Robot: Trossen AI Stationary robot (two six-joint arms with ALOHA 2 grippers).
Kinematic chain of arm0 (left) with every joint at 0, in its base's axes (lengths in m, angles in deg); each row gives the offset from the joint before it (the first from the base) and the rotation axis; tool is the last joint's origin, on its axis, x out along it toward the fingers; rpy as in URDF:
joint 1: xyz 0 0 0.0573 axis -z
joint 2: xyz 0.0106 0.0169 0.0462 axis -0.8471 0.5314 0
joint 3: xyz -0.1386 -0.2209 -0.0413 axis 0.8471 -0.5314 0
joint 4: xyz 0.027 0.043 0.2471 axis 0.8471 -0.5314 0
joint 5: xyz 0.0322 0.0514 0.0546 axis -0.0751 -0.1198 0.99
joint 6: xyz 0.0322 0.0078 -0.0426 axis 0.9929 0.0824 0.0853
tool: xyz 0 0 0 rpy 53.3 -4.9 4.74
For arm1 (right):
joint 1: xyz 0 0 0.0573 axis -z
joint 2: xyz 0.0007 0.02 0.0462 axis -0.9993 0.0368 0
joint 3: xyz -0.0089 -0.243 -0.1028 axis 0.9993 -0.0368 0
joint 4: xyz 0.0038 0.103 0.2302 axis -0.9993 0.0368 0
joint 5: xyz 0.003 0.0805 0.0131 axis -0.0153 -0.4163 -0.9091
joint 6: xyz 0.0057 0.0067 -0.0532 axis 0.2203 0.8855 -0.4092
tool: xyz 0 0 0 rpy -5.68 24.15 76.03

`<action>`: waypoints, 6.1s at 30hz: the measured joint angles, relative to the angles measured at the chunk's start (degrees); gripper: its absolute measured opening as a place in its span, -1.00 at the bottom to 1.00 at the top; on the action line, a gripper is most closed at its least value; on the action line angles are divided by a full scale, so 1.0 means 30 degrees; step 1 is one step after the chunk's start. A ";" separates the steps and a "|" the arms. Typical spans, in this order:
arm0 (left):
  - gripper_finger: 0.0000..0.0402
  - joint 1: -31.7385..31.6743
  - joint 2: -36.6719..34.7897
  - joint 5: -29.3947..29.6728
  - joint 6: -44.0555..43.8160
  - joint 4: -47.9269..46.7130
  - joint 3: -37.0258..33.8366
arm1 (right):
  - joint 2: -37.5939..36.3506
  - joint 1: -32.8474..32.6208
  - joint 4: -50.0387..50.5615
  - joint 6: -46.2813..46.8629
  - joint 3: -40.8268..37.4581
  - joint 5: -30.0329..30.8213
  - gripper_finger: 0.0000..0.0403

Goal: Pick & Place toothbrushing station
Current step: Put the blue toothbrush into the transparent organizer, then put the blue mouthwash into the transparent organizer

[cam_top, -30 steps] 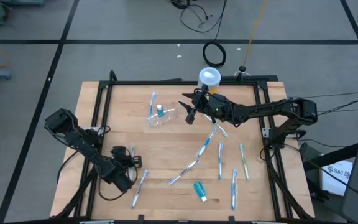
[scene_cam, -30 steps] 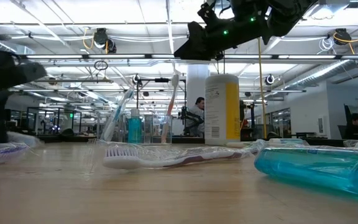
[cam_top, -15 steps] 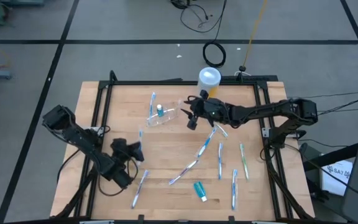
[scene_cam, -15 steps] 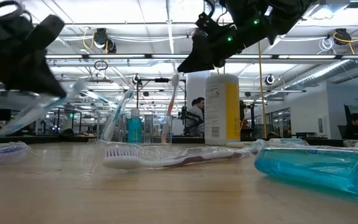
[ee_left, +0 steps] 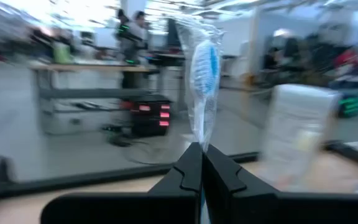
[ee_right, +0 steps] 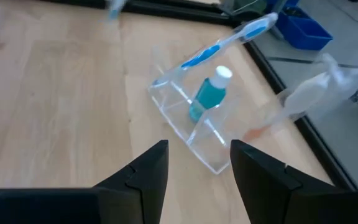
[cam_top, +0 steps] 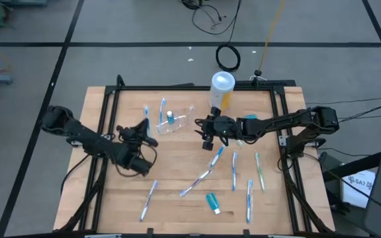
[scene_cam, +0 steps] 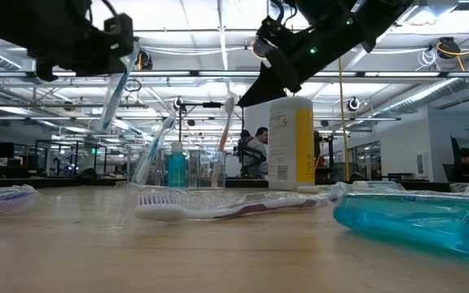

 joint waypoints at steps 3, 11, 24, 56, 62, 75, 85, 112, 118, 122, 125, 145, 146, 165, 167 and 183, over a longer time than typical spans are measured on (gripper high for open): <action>-0.99 -0.1416 -0.0250 -0.0487 0.0920 0.0065 0.0163 | 0.0000 -0.0217 0.0087 -0.0017 0.0000 -0.0003 -0.18; -0.99 -0.2224 -0.0292 -0.1158 0.1688 0.1638 0.0984 | 0.0000 -0.0244 0.0007 -0.0550 0.0000 0.0000 -0.18; -0.99 -0.4702 -0.0327 -1.0166 2.4564 1.6923 0.3118 | 0.0000 -0.0189 -0.0736 -0.1442 0.0004 0.0036 -0.18; -0.99 -1.0128 -0.3313 -1.8053 3.1469 3.9410 -1.0700 | 0.0000 -0.0320 -0.0867 -0.2514 0.0007 0.0000 -0.18; -0.99 -1.0128 -0.1417 -1.6736 3.1230 3.9489 -1.0710 | 0.0000 -0.0320 -0.0867 -0.2514 0.0007 0.0006 -0.18; -0.96 -1.0010 -0.0255 -1.5900 2.8841 3.6468 -1.0717 | 0.0000 -0.0320 -0.0846 -0.2514 0.0007 0.0017 -0.18; -0.92 -0.9772 -0.0255 -1.7434 2.8897 3.6049 -1.0717 | 0.0000 -0.0320 -0.0710 -0.2509 0.0007 0.0022 -0.18; -0.08 -0.8801 -0.2726 -1.7445 3.0004 3.4975 -1.0710 | -0.4325 -0.0925 0.9204 -0.0272 -0.0283 0.6038 -0.18; -0.08 -0.8352 -0.4585 -1.7584 3.0431 3.4413 -1.0710 | -0.6360 -0.0389 0.9843 0.0019 -0.3112 0.6543 -0.18; -0.08 -0.7876 -0.5653 -1.7999 3.1003 3.4615 -1.0710 | -0.7407 0.0143 0.9767 -0.0469 -0.5198 0.6513 -0.18; -0.08 -0.7700 -0.6295 -1.8142 3.1011 3.5442 -1.0710 | -0.7946 0.0542 0.8562 -0.1017 -0.6359 0.6516 -0.18; -0.08 -0.7795 -0.6535 -1.7951 3.0204 3.5506 -1.0710 | -0.8109 0.3491 0.4135 -0.6465 -0.7752 0.5861 -0.18; -0.08 -0.7839 -0.6535 -1.7944 3.0129 3.5481 -1.0710 | -0.8109 0.3897 0.4160 -0.6521 -0.7752 0.4784 -0.18; -0.08 -0.8381 -0.6535 -1.7930 2.8243 3.5431 -1.0710 | -0.6121 0.8432 1.3505 -0.6637 -0.4874 -0.2451 -0.18; -0.08 -0.8415 -0.6535 -1.7930 2.7984 3.5520 -1.0710 | -0.5508 0.8671 1.3330 -0.6939 -0.4885 -0.2463 -0.18; -0.08 -0.8599 -0.6535 -1.7959 2.8504 3.5656 -1.0710 | -0.1666 1.0726 1.2036 -0.7542 -0.4838 -0.3099 -0.19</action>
